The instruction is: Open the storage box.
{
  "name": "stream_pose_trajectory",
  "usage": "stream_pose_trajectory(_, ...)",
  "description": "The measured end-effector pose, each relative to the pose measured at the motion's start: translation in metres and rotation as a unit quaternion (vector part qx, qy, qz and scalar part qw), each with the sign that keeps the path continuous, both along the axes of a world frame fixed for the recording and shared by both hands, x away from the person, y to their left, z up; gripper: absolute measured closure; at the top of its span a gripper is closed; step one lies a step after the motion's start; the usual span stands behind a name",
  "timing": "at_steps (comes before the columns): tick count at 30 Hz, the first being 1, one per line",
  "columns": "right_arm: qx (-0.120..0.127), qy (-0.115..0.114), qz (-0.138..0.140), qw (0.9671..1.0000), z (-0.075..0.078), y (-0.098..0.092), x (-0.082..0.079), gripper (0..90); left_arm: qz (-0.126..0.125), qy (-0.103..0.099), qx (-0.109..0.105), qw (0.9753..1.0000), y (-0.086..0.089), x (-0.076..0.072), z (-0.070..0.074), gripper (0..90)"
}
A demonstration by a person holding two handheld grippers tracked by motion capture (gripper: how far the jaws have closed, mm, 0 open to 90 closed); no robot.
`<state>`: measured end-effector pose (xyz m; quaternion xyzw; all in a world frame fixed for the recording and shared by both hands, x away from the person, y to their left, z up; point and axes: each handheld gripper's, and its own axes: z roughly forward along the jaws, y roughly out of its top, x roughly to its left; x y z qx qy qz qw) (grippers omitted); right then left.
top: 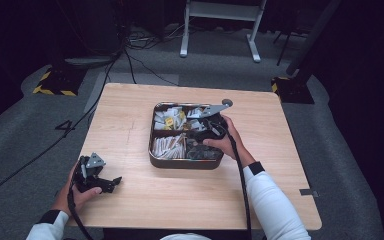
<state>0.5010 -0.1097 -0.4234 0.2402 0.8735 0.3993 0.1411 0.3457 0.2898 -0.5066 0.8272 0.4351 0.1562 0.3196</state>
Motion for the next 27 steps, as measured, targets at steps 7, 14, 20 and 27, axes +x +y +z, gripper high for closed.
stream_pose_trajectory(7,-0.005,0.005,-0.001,1.0000,-0.004,0.008,0.006,26.9,0.001,0.001,-0.001,1.0000,0.000,0.000,0.000,0.5)
stream_pose_trajectory(14,-0.011,0.013,-0.005,0.9998,-0.009,0.016,0.013,27.6,0.001,0.001,-0.001,1.0000,0.000,0.000,0.000,0.5)
stream_pose_trajectory(20,-0.011,0.020,-0.006,0.9997,-0.012,0.023,0.019,27.9,0.001,0.000,0.000,1.0000,0.000,0.000,0.000,0.5)
stream_pose_trajectory(27,-0.009,0.033,-0.009,0.9994,-0.018,0.030,0.026,29.1,0.001,0.000,0.000,1.0000,0.000,0.000,0.000,0.5)
